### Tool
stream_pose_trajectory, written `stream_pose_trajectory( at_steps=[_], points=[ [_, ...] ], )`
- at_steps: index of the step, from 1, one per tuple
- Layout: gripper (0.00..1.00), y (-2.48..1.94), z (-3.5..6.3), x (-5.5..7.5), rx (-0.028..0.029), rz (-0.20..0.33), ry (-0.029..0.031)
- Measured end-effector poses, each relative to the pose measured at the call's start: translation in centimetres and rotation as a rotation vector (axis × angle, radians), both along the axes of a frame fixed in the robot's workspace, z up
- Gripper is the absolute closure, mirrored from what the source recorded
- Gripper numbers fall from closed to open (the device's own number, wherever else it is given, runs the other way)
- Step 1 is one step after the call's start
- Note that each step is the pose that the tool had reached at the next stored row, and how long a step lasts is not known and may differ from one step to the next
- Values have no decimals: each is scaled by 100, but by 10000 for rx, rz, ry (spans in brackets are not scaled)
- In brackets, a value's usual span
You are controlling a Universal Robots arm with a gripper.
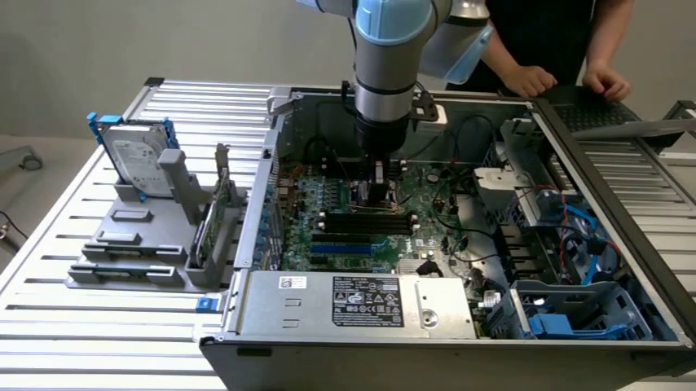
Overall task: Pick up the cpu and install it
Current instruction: 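Place the cpu into insertion slot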
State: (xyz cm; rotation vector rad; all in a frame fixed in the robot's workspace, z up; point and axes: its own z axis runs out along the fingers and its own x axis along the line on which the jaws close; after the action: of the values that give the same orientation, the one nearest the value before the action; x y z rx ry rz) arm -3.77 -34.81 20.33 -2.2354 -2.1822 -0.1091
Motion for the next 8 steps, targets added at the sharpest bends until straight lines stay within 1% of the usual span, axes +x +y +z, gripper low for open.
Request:
stream_pose_trajectory(
  at_steps=[8],
  points=[
    [45, 2, -16, 0, -1, -6, 1]
  ],
)
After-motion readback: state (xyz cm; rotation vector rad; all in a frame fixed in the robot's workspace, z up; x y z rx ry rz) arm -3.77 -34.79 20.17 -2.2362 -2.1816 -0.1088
